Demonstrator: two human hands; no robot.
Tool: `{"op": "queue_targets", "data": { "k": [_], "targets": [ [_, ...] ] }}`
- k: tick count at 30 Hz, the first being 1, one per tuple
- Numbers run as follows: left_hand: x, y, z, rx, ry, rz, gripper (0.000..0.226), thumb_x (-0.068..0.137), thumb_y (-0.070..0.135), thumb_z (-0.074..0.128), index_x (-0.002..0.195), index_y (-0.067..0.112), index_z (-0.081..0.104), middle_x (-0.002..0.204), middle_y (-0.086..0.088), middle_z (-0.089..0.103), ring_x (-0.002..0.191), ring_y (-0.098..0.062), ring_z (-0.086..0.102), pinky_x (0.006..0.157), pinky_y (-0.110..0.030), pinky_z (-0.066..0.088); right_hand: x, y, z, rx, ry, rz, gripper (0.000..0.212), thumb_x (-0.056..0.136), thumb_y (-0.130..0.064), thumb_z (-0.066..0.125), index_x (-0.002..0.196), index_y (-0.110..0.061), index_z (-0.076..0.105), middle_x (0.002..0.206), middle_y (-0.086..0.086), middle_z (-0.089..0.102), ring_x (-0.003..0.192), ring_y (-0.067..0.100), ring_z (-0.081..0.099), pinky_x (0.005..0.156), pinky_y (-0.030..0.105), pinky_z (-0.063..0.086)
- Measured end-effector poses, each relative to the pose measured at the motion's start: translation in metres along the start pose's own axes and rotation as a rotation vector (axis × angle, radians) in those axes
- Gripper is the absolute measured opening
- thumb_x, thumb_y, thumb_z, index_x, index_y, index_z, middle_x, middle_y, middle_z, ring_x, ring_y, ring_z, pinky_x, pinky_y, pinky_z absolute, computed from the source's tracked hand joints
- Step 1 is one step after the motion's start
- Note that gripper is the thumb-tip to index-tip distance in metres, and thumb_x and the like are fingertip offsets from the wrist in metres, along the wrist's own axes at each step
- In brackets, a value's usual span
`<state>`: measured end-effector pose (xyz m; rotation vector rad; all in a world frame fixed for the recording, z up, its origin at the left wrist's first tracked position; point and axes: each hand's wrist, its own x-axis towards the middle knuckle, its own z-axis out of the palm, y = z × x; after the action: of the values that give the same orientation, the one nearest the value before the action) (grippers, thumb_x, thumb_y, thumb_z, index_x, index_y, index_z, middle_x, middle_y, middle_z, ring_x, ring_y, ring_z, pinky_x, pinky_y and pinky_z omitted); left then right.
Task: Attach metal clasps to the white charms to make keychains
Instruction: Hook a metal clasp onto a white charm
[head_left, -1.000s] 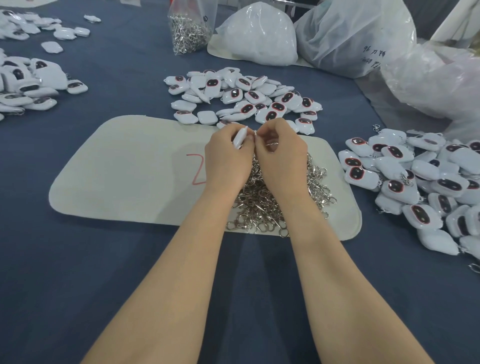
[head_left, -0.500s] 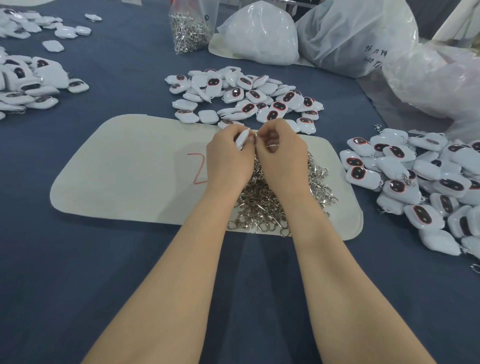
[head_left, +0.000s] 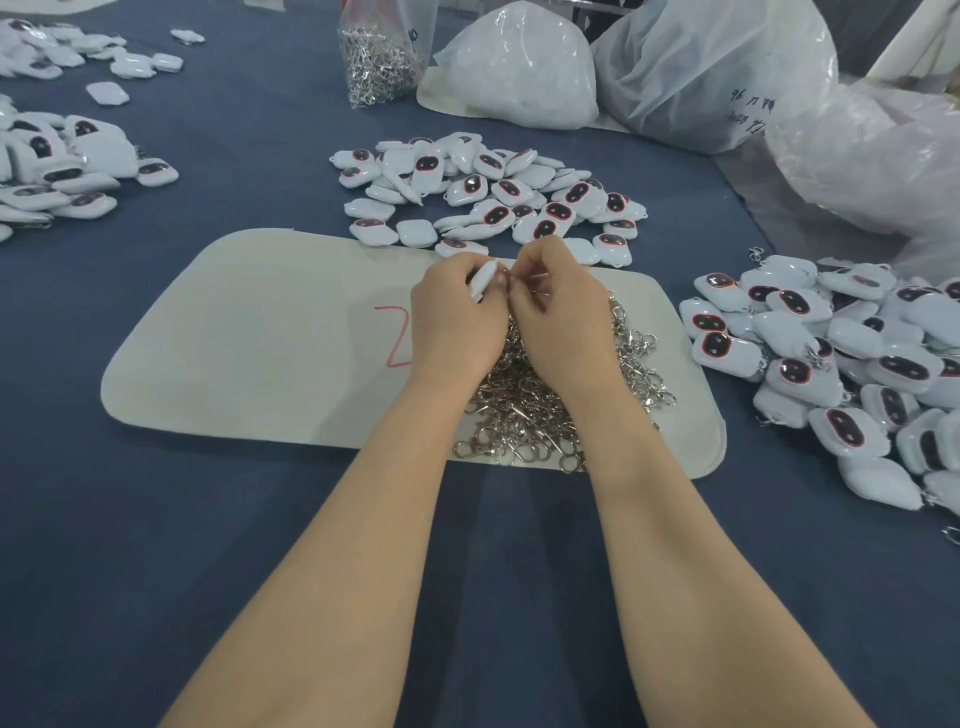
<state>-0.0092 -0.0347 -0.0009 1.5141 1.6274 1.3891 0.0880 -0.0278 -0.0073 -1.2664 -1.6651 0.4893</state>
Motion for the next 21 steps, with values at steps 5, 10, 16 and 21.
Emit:
{"op": "queue_targets", "data": {
  "k": [5,10,16,21],
  "targets": [
    [0.001,0.0004,-0.0006,-0.08,-0.055,-0.044,0.012,0.089,0.012,0.058,0.082,0.011,0.068,0.066,0.006,0.054,0.062,-0.01,0.046,0.059,-0.024,0.036,0.0002,0.0016,-0.001,-0.046,0.042,-0.015,0.013,0.087,-0.004,0.056,0.084,-0.015,0.049,0.078,0.001,0.059,0.076,0.019,0.058,0.064,0.016,0.041],
    [0.0015,-0.0002,-0.0003,-0.078,-0.07,-0.035,0.01,0.09,0.014,0.058,0.087,0.011,0.068,0.068,0.006,0.054,0.065,-0.013,0.047,0.061,-0.024,0.037,0.0002,0.0016,-0.0021,-0.025,0.073,0.025,0.012,0.086,-0.006,0.059,0.084,-0.015,0.051,0.071,-0.011,0.053,0.064,0.005,0.048,0.062,0.012,0.04],
    [0.0014,-0.0035,-0.0013,0.1,-0.033,0.084,0.012,0.091,0.017,0.058,0.095,0.01,0.066,0.083,0.001,0.062,0.075,-0.015,0.052,0.058,-0.018,0.032,0.0021,0.0008,-0.0029,-0.068,0.025,0.029,0.011,0.088,-0.005,0.057,0.086,-0.015,0.051,0.071,-0.013,0.052,0.063,0.005,0.048,0.062,0.017,0.042],
    [0.0005,-0.0048,-0.0015,0.181,-0.029,0.129,0.012,0.09,0.014,0.058,0.098,0.009,0.065,0.093,-0.007,0.067,0.086,-0.024,0.058,0.072,-0.031,0.043,0.0026,0.0011,-0.0032,-0.122,-0.001,0.01,0.009,0.086,-0.003,0.055,0.086,-0.011,0.054,0.075,-0.002,0.058,0.068,0.012,0.052,0.065,0.022,0.043]
  ]
}}
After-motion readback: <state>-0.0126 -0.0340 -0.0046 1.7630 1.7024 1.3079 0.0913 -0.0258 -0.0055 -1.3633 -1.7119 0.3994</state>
